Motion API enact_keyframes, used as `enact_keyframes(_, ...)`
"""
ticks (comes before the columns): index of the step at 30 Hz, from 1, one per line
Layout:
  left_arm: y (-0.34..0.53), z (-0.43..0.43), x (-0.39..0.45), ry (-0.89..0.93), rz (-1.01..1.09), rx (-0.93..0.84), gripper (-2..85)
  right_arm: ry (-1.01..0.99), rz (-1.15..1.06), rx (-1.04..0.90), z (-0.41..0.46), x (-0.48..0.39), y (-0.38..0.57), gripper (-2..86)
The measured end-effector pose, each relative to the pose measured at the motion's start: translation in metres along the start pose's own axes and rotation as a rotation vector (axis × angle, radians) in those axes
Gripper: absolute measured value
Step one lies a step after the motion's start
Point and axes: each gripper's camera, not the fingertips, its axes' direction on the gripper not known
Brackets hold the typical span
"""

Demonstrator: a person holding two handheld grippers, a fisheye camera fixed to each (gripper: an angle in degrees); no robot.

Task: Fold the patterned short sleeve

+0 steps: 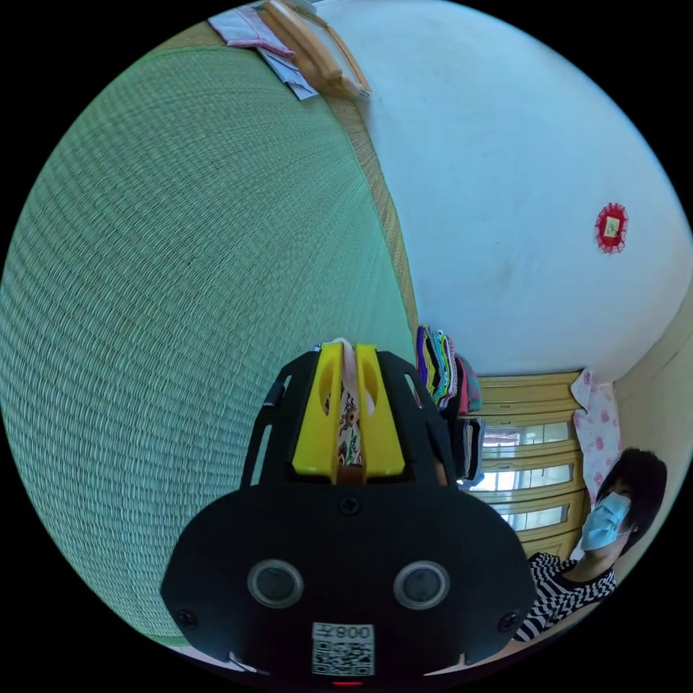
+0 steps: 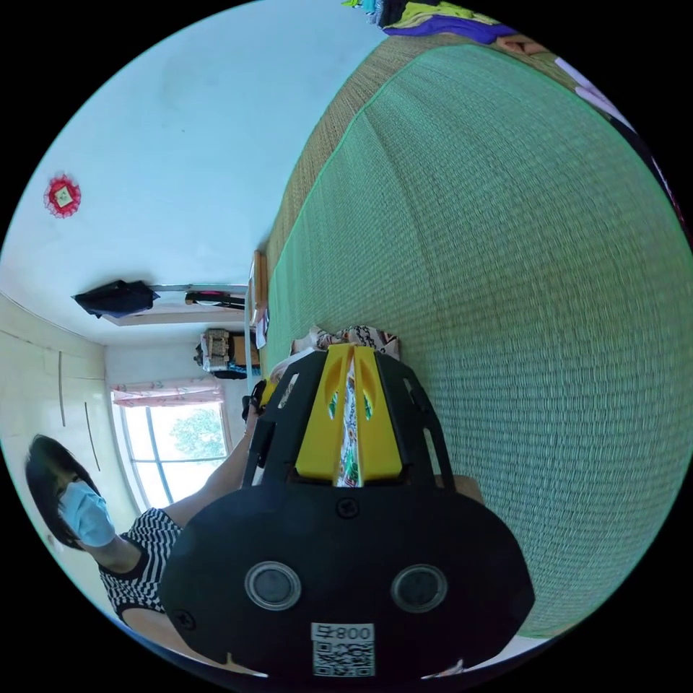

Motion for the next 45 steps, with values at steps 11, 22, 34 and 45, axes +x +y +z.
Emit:
enact_keyframes(11,0.003,0.020,-0.053,0.077,-0.015,0.060,4.9,-0.087,-0.001,0.116,0.008,-0.038,0.021,0.2)
enact_keyframes(22,0.072,0.136,-0.010,-0.331,0.420,-0.172,6.3,0.687,-0.339,0.026,0.141,-0.214,0.088,-0.1)
enact_keyframes(34,0.128,0.266,-0.032,-0.691,0.642,-0.255,6.8,0.840,-0.484,0.101,0.208,-0.322,0.113,1.3)
enact_keyframes(45,0.173,0.311,-0.055,-0.727,0.705,-0.244,1.5,0.936,-0.485,-0.019,0.296,-0.367,0.076,4.6)
